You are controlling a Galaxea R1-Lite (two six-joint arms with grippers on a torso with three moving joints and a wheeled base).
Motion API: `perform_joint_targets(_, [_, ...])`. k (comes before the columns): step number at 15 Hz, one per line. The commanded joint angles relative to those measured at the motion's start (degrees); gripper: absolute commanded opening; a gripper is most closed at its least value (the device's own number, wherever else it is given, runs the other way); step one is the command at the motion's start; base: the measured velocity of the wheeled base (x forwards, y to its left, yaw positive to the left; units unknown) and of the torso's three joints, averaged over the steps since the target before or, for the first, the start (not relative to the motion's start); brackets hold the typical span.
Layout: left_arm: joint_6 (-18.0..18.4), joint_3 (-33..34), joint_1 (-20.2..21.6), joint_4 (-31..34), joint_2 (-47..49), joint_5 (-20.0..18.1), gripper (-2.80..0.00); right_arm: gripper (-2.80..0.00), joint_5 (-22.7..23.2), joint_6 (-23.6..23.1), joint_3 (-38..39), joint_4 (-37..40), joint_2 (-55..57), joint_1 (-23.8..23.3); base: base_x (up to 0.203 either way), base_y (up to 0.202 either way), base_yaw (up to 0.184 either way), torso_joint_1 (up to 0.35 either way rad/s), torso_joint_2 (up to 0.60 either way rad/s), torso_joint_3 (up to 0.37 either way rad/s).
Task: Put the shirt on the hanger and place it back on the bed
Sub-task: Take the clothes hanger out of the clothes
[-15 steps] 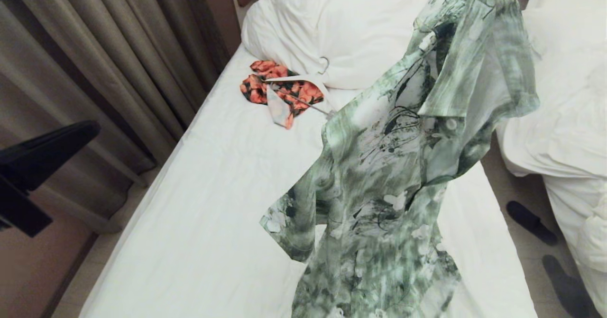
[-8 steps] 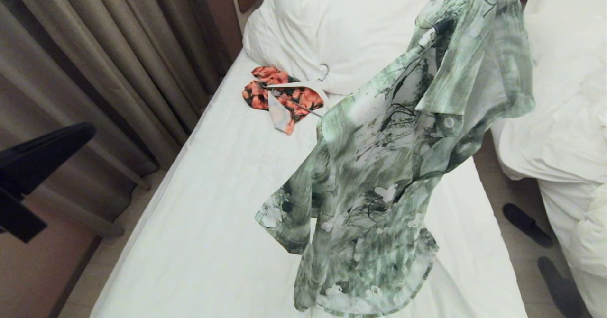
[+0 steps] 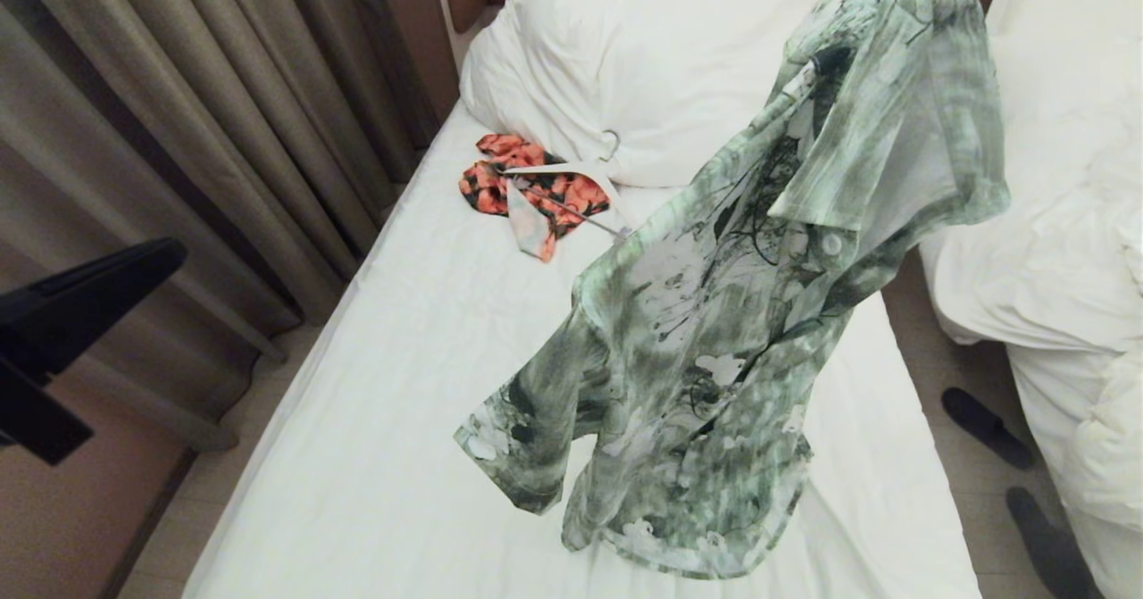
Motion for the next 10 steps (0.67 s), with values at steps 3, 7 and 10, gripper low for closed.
perform_joint_targets(3, [0.1, 0.6, 0.0, -0.2, -0.3, 0.0, -2.80, -2.80, -0.3, 0.0, 0.1, -0.1, -1.3, 0.0, 0.000, 0.000, 0.000, 0.000, 0.00, 0.000])
perform_joint_targets(7, [0.2, 0.5, 0.0, -0.1, -1.5, 0.2, -2.80, -2.80, -7.7, -0.2, -0.3, -0.2, -0.5, 0.1, 0.000, 0.000, 0.000, 0.000, 0.00, 0.000])
perform_joint_targets(10, [0.2, 0.5, 0.0, -0.1, -2.2, 0.3, -2.80, -2.80, -13.8, -0.3, -0.3, -1.9, 0.8, 0.2, 0.000, 0.000, 0.000, 0.000, 0.00, 0.000])
